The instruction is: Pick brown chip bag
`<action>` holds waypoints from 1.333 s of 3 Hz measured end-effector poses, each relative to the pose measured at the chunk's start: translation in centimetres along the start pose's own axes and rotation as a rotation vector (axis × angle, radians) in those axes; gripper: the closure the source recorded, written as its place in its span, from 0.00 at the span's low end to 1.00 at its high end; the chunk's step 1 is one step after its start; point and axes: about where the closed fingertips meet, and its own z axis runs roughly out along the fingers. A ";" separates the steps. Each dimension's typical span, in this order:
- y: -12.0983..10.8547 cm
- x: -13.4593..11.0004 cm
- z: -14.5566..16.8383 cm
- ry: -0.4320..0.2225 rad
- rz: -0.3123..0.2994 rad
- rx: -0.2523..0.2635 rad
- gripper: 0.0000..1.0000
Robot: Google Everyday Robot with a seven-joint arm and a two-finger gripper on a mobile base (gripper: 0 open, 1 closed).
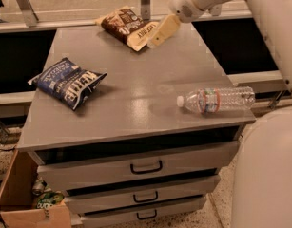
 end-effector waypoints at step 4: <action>-6.9 -1.0 12.2 -0.014 0.270 0.251 0.00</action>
Offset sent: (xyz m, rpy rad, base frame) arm 0.0943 0.0541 -0.0473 0.1961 0.0107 -0.4131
